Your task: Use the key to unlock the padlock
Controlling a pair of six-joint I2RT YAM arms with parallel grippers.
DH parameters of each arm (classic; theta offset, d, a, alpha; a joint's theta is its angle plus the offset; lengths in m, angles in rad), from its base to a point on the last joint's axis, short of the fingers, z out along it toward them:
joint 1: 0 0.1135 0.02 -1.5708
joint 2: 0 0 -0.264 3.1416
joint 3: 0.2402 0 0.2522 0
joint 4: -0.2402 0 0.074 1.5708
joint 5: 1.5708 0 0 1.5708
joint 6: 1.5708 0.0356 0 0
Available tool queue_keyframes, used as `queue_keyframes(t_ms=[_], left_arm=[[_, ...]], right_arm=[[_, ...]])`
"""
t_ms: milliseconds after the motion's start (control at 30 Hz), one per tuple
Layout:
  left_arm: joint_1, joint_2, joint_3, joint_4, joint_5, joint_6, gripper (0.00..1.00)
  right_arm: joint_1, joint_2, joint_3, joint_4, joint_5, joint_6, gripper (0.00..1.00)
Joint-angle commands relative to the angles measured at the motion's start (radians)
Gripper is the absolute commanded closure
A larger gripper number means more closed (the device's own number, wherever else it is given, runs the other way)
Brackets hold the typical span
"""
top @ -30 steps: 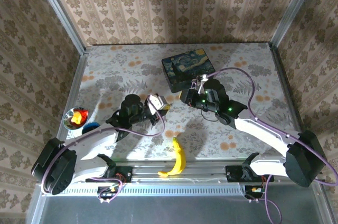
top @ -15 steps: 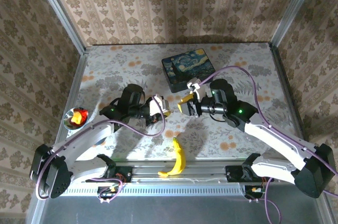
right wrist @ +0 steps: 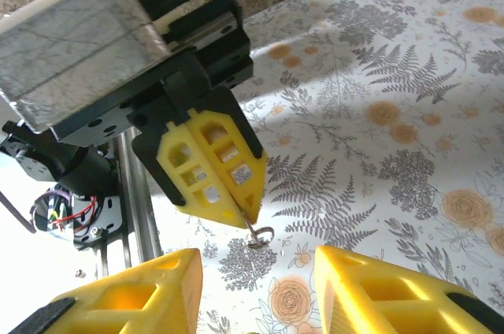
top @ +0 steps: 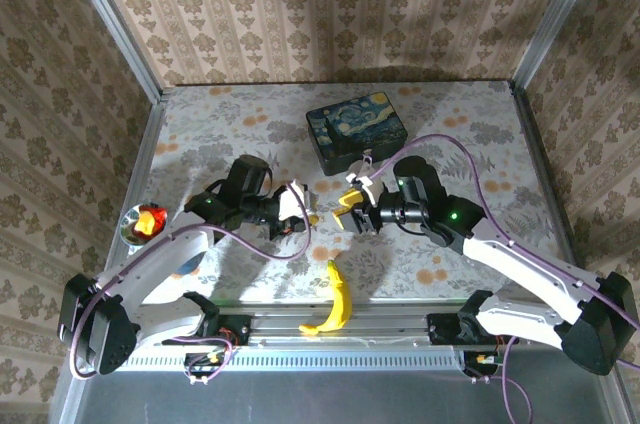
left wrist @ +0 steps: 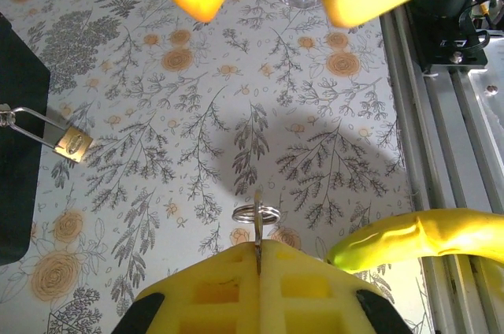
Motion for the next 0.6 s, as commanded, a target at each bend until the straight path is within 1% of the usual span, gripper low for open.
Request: queue_keyframes(t_ms=[0,200,433,567], left_arm=[[0.003,0.007,0.019,-0.023,0.041,0.026,1.00],[0.002,0.002,0.016,-0.019,0.053,0.026,1.00],[0.002,-0.007,0.000,-0.003,0.078,0.021,1.00],[0.001,-0.010,-0.004,0.007,0.080,0.016,1.00]], right_arm=[[0.017,0.019,0.052,-0.037,-0.019,-0.061,0.58],[0.029,0.071,0.100,-0.064,-0.044,-0.089,0.58],[0.032,0.135,0.127,-0.084,-0.060,-0.104,0.64],[0.036,0.160,0.139,-0.093,-0.083,-0.106,0.65]])
